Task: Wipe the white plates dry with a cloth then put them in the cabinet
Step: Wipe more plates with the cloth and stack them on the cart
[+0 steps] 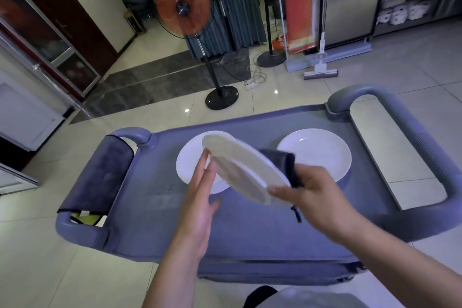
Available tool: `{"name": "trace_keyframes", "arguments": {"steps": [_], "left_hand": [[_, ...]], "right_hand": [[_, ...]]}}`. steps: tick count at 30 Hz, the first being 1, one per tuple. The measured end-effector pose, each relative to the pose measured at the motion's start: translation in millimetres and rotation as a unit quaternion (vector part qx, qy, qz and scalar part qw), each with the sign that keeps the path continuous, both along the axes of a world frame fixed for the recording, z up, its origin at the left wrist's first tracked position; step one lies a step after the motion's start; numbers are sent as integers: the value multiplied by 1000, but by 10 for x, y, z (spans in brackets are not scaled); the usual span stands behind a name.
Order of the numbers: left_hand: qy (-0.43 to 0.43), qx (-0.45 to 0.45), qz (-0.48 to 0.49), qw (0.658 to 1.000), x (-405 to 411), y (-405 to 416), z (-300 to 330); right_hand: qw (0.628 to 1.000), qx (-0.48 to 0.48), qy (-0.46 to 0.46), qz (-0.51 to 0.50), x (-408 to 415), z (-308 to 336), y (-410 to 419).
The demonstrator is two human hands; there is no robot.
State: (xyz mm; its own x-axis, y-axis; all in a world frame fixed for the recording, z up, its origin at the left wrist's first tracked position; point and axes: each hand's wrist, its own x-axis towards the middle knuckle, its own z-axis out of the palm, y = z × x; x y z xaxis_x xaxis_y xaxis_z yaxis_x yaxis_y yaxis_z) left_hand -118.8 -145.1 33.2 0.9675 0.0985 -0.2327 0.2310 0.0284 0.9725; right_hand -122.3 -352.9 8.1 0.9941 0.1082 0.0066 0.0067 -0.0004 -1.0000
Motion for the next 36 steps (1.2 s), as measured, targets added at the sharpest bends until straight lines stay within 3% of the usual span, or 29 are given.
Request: {"name": "trace_keyframes", "arguments": {"steps": [2, 5, 7, 9, 14, 17, 20, 24, 27, 32, 36], "left_hand": [[-3, 30, 24, 999, 68, 81, -62], [35, -95, -4, 995, 94, 244, -143], [43, -207, -41, 977, 51, 289, -165], [23, -262, -63, 963, 24, 257, -174], [-16, -226, -88, 970, 56, 91, -123], [-38, -214, -86, 972, 49, 67, -70], [-39, -179, -106, 977, 44, -13, -49], [-91, -38, -180, 979, -7, -255, 6], [-114, 45, -223, 967, -42, -342, 4], [-143, 70, -197, 967, -63, -265, 35], [-163, 54, -167, 971, -53, -208, 76]], "right_hand": [[985, 147, 93, -17, 76, 23, -101], [949, 262, 177, 19, 101, -6, -252], [935, 288, 205, 41, 96, -62, -313], [930, 287, 230, 15, 103, -128, -321], [895, 299, 283, -173, 155, -352, -407], [900, 273, 233, -246, 180, -288, -522], [930, 209, 157, -259, 238, -33, -559], [963, 88, 143, -209, 441, 215, -375], [974, 55, 111, -189, 527, 373, -241], [996, 28, -2, -79, 415, 632, 106], [996, 80, -31, -10, 262, 649, 407]]}}
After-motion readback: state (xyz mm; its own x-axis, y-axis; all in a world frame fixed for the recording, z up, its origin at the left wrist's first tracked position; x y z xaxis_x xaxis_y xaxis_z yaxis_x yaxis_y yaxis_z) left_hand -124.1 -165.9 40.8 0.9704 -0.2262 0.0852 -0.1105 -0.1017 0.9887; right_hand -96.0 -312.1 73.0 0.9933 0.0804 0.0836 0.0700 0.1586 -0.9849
